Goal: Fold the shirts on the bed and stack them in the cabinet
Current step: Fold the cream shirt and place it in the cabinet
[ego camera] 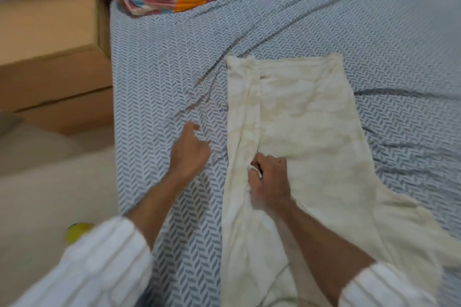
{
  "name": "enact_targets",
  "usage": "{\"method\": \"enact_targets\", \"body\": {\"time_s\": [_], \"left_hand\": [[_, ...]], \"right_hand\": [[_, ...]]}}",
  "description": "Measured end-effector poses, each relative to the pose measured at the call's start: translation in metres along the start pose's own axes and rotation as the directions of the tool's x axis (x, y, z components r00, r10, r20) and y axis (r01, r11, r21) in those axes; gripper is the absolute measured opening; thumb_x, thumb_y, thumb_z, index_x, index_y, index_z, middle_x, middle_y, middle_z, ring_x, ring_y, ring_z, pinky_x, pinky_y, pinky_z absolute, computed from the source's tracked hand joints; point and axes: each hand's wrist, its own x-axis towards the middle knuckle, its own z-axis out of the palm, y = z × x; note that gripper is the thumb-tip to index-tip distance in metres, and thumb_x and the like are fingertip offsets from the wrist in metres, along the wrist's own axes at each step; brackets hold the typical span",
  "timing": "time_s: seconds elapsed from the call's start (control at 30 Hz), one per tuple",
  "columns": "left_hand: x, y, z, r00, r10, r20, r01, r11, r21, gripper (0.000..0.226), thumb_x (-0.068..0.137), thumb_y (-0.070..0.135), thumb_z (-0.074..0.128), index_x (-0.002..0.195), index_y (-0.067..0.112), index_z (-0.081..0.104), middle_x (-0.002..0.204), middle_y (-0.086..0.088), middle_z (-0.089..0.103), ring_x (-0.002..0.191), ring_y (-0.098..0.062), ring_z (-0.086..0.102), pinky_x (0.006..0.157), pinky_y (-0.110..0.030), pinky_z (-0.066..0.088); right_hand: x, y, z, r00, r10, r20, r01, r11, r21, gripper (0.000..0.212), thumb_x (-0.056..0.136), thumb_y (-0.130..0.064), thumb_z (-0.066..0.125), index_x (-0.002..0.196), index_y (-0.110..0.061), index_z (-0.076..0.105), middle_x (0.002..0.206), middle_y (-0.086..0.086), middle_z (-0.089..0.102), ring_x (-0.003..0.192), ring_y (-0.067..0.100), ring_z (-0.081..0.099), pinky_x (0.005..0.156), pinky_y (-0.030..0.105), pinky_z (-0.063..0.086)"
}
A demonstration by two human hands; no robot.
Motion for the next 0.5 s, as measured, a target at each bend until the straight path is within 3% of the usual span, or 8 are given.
{"method": "enact_targets", "body": {"time_s": [0.07,0.13,0.23,0.33,0.4,0.5], "left_hand": [[-0.073,-0.035,-0.005,0.964,-0.141,0.225,0.124,0.989,0.084,0.025,0.087,0.024,0.061,0.111,0.019,0.056,0.094,-0.011,0.070,0.082,-0.029,0.066,0.069,-0.034,0.050],[-0.132,-0.063,-0.002,0.924,-0.213,0.317,0.203,0.977,0.064,0.024,0.080,0.036,0.071,0.093,0.018,0.060,0.076,-0.004,0.072,0.068,-0.022,0.068,0.064,-0.036,0.056],[-0.182,-0.083,0.009,0.882,-0.247,0.400,0.250,0.967,0.045,0.036,0.071,0.044,0.080,0.076,0.015,0.060,0.065,0.001,0.069,0.061,-0.016,0.068,0.058,-0.030,0.055],[-0.202,-0.085,0.014,0.824,-0.283,0.491,0.261,0.958,0.114,0.038,0.066,0.043,0.083,0.071,0.019,0.054,0.056,0.004,0.054,0.051,-0.012,0.053,0.052,-0.024,0.039],[-0.215,-0.084,0.017,0.798,-0.319,0.512,0.273,0.948,0.166,0.039,0.068,0.039,0.083,0.075,0.019,0.050,0.062,0.004,0.049,0.054,-0.011,0.047,0.052,-0.023,0.034],[-0.233,-0.087,0.021,0.796,-0.313,0.519,0.286,0.949,0.133,0.036,0.072,0.029,0.080,0.068,0.020,0.045,0.061,0.002,0.044,0.053,-0.011,0.044,0.049,-0.020,0.032]], "right_hand": [[-0.002,-0.009,-0.009,0.996,0.072,0.047,-0.074,0.996,0.050,0.014,0.078,-0.037,0.047,0.074,-0.024,0.048,0.065,-0.004,0.055,0.065,0.023,0.053,0.077,0.047,0.044],[-0.003,-0.014,-0.020,0.987,0.112,0.112,-0.116,0.993,0.027,0.024,0.078,-0.048,0.048,0.082,-0.025,0.052,0.071,-0.005,0.063,0.072,0.024,0.062,0.081,0.045,0.047],[-0.015,-0.017,-0.041,0.956,0.208,0.208,-0.159,0.960,-0.230,0.041,0.079,-0.066,0.059,0.096,-0.030,0.054,0.087,-0.011,0.065,0.088,0.017,0.058,0.087,0.039,0.036],[-0.029,-0.014,-0.062,0.880,0.347,0.323,-0.205,0.893,-0.401,0.056,0.066,-0.083,0.057,0.092,-0.034,0.061,0.086,-0.013,0.062,0.093,0.014,0.053,0.092,0.042,0.035],[-0.035,-0.011,-0.074,0.838,0.384,0.387,-0.194,0.873,-0.446,0.054,0.062,-0.080,0.060,0.083,-0.030,0.065,0.084,-0.010,0.065,0.095,0.017,0.059,0.095,0.046,0.041],[-0.043,-0.013,-0.095,0.814,0.399,0.422,-0.259,0.900,-0.351,0.027,0.072,-0.048,0.067,0.081,-0.022,0.070,0.081,-0.005,0.071,0.087,0.019,0.065,0.090,0.039,0.045]]}}
